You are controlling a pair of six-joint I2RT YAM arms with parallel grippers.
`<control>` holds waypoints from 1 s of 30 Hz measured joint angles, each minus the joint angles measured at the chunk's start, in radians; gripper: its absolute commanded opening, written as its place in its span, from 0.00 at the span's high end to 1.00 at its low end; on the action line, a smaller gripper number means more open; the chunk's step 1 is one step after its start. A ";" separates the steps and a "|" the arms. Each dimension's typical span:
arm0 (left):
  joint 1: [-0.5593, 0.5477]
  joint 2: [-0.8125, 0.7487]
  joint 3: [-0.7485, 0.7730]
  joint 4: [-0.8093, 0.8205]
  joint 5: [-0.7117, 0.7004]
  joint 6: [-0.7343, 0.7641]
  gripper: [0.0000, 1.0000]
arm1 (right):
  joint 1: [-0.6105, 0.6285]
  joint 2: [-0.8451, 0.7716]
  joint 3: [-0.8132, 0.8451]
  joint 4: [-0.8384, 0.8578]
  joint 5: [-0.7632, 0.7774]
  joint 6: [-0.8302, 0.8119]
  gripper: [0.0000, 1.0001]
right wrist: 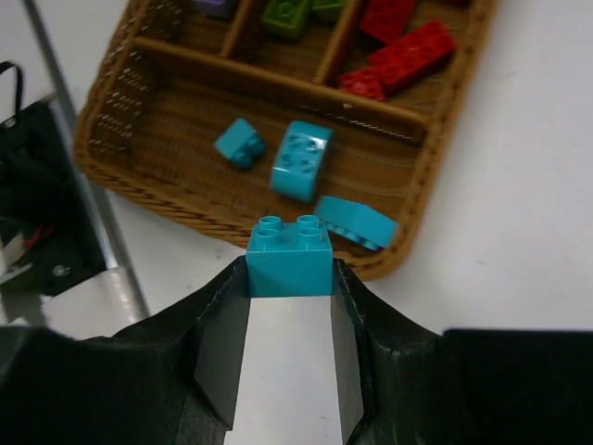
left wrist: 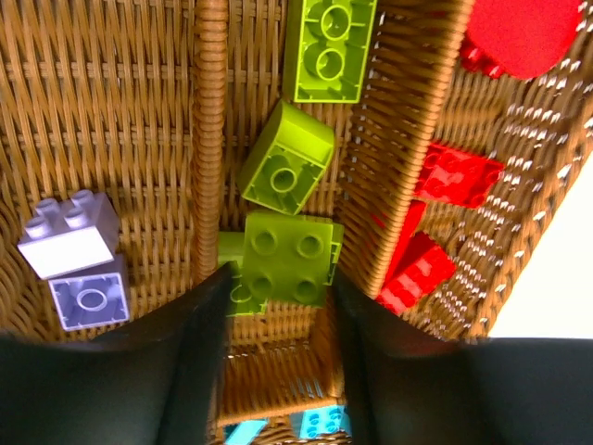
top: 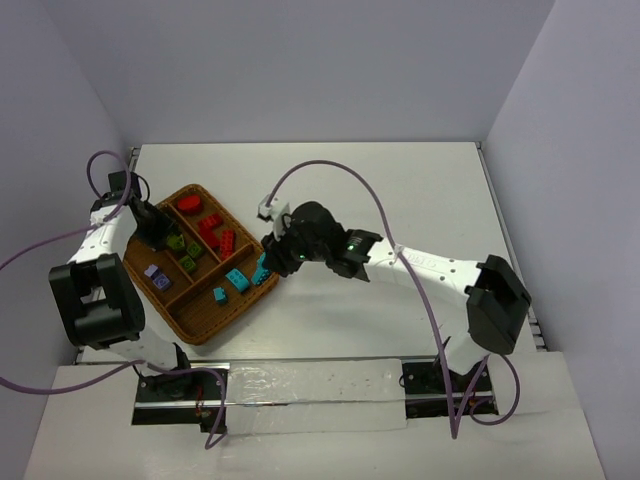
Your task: Sort the legos into containers by color
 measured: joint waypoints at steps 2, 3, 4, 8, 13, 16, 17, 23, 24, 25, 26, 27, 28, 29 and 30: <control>0.000 0.007 0.000 0.000 -0.001 -0.001 0.10 | 0.028 0.043 0.028 0.001 -0.015 0.009 0.94; 0.000 0.007 0.000 0.000 -0.002 0.000 0.07 | 0.043 0.067 0.043 0.002 -0.021 0.013 0.94; 0.000 0.005 0.000 0.001 -0.001 0.006 0.06 | 0.055 0.091 0.058 0.001 -0.025 0.014 0.92; -0.007 -0.007 0.019 -0.023 -0.002 0.024 0.06 | 0.091 0.183 0.130 -0.015 -0.037 0.015 0.87; -0.074 -0.057 0.138 -0.085 -0.010 0.053 0.06 | 0.115 0.285 0.225 -0.030 -0.048 0.014 0.70; -0.105 -0.119 0.201 -0.098 -0.009 0.066 0.06 | 0.126 0.347 0.296 -0.058 -0.057 0.012 0.42; -0.106 -0.137 0.215 -0.102 -0.010 0.068 0.06 | 0.129 0.371 0.326 -0.067 -0.056 0.012 0.33; -0.108 -0.203 0.261 -0.145 -0.044 0.079 0.06 | 0.144 0.421 0.383 -0.114 -0.017 0.024 0.21; -0.108 -0.207 0.265 -0.152 -0.050 0.082 0.06 | 0.144 0.418 0.383 -0.120 0.001 0.024 0.21; -0.109 -0.210 0.267 -0.158 -0.054 0.086 0.06 | 0.145 0.411 0.382 -0.128 0.027 0.023 0.20; -0.109 -0.215 0.268 -0.163 -0.057 0.089 0.06 | 0.145 0.402 0.381 -0.139 0.055 0.021 0.20; -0.110 -0.220 0.269 -0.167 -0.059 0.092 0.06 | 0.145 0.387 0.376 -0.147 0.085 0.019 0.19; -0.110 -0.225 0.270 -0.169 -0.060 0.094 0.06 | 0.144 0.366 0.369 -0.154 0.117 0.018 0.18; -0.111 -0.230 0.271 -0.171 -0.060 0.095 0.06 | 0.142 0.342 0.359 -0.162 0.152 0.017 0.17; -0.111 -0.234 0.273 -0.170 -0.059 0.097 0.06 | 0.137 0.304 0.343 -0.167 0.195 0.022 0.17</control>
